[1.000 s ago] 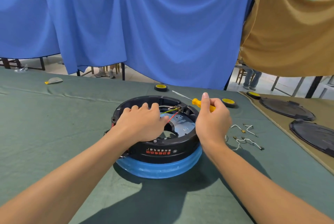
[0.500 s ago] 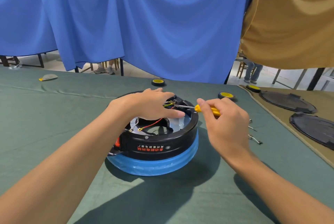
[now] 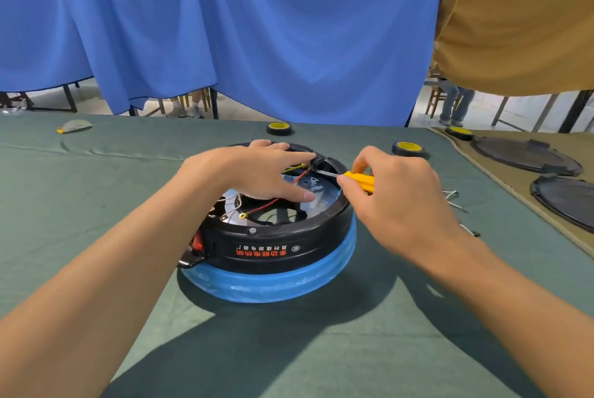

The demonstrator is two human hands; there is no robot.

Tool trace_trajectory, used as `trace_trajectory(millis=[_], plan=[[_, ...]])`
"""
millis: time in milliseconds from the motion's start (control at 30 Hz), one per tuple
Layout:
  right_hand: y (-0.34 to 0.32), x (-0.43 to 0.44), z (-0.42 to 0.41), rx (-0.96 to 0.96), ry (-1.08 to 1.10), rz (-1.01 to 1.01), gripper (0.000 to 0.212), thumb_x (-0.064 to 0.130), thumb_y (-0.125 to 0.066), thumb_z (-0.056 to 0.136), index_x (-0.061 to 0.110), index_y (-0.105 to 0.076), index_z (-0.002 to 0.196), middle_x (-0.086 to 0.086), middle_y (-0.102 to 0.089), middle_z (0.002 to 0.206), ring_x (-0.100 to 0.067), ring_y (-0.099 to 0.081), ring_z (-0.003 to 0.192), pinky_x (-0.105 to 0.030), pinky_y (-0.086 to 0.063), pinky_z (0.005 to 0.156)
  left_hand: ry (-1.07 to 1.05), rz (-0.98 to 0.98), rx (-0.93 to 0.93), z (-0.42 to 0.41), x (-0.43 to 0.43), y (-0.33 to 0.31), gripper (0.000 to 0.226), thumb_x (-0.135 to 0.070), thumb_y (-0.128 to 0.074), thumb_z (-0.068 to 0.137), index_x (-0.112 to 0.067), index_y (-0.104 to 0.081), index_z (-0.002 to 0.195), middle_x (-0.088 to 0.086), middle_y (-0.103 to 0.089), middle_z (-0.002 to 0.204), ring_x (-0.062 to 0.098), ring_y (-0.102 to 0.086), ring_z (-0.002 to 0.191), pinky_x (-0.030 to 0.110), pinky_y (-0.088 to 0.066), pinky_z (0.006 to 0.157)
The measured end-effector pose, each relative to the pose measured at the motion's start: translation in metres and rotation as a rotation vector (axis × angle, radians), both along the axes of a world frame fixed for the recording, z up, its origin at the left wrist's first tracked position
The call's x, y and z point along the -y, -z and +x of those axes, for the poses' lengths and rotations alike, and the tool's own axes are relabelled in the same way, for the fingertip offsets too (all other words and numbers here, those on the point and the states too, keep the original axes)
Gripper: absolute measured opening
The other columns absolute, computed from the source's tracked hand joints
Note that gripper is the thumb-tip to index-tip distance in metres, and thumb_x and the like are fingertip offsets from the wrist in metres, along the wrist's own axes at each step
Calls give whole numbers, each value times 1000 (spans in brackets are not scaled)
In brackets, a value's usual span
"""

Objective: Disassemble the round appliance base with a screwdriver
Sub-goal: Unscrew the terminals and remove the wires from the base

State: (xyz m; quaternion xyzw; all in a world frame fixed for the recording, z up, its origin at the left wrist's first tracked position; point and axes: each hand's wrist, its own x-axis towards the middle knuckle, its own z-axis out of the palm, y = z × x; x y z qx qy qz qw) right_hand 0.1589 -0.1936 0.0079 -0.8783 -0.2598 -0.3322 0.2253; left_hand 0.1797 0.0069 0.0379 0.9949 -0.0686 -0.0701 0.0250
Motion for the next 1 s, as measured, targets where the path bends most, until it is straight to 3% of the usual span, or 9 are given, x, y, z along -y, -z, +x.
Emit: trace_trajectory(millis=[133, 367, 600, 867, 1000], plan=[[-4, -1, 0, -60, -11, 4, 23, 36, -61, 90, 13, -61, 86, -5, -54, 63, -33, -53, 66, -34, -39, 60, -11, -3, 0, 6, 2, -6, 77, -74, -48, 81, -60, -7, 145, 2, 8, 163, 30, 15, 148, 58, -5, 116], [3, -5, 2, -32, -45, 20, 25, 32, -59, 92, 11, -72, 88, -9, -70, 78, -32, -60, 74, -42, -49, 67, -9, -27, 47, 11, -3, 5, 66, -67, -46, 88, -69, -4, 139, 9, -1, 163, 39, 6, 148, 59, -12, 114], [9, -6, 2, -4, -8, 23, 28, 31, -56, 93, 9, -71, 83, -9, -66, 72, -32, -58, 69, -40, -48, 64, 6, -63, 63, 12, -2, 5, 63, -62, -47, 91, -65, -10, 141, 9, -10, 162, 35, 3, 148, 53, -8, 116], [7, -10, 0, 0, -2, -6, 28, 29, -55, 94, 8, -71, 83, -9, -64, 70, -31, -57, 68, -38, -46, 63, 37, -34, 109, 11, -6, 5, 63, -64, -48, 89, -63, -13, 143, 5, -25, 158, 32, -17, 146, 51, -23, 114], [5, -10, -1, -21, 19, -49, 33, 29, -54, 95, 10, -61, 68, 1, -44, 56, -27, -46, 60, -32, -32, 58, 34, -36, 145, 12, -8, 5, 66, -59, -49, 91, -49, -19, 150, 4, -29, 158, 30, -23, 145, 46, -26, 112]])
